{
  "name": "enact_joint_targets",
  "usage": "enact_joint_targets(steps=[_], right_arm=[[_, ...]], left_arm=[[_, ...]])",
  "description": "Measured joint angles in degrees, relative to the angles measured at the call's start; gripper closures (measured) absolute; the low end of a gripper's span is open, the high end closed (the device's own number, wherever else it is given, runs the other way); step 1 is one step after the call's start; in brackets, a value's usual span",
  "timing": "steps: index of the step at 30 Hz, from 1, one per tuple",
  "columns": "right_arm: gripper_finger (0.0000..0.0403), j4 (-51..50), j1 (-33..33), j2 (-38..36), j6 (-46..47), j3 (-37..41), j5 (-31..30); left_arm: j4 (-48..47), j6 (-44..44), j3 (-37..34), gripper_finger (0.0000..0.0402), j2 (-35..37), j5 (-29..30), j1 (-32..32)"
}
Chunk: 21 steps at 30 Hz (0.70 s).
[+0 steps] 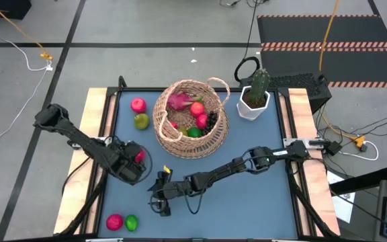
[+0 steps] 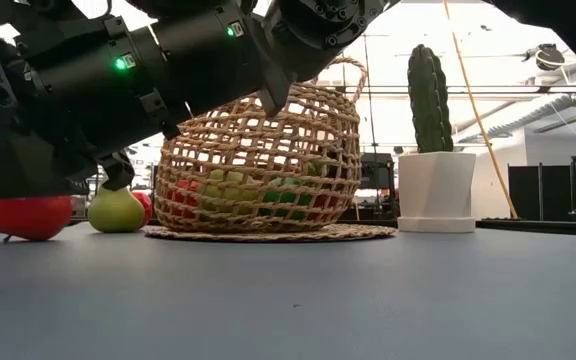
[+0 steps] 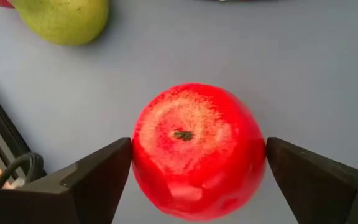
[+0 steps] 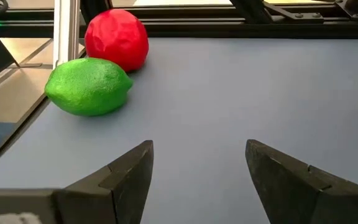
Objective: Build produce basket
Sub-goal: Put the apple into the brown basket
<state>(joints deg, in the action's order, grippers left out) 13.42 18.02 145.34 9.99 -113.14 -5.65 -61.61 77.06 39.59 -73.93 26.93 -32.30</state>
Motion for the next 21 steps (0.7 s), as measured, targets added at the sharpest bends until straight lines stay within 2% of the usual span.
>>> enact_joint_targets(steps=[4, 9, 13, 18, 21], right_arm=[[0.0153, 0.0, 0.0, 0.0, 0.1, 0.0, 0.0], [0.0153, -0.1, 0.1, 0.0, 0.6, 0.0, 1.8], [0.0153, -0.5, 0.0, 0.0, 1.3, 0.0, 3.4], [0.0153, -0.9, 0.0, 0.0, 1.3, 0.0, 3.7], [0.0154, -7.7, 0.0, -2.1, 1.3, 0.0, 3.5]], left_arm=[[4.7, -4.0, -3.7, 0.0033, 0.3, -0.1, 3.9], [13.3, -10.0, -8.6, 0.0033, 0.3, 3.8, 7.7], [14.2, -11.7, -8.6, 0.0041, 0.4, 4.7, 8.4], [15.0, -13.0, -7.4, 0.0083, 1.4, 3.9, 8.2], [15.0, -11.4, -7.0, 0.0083, 2.0, 3.3, 7.8]])
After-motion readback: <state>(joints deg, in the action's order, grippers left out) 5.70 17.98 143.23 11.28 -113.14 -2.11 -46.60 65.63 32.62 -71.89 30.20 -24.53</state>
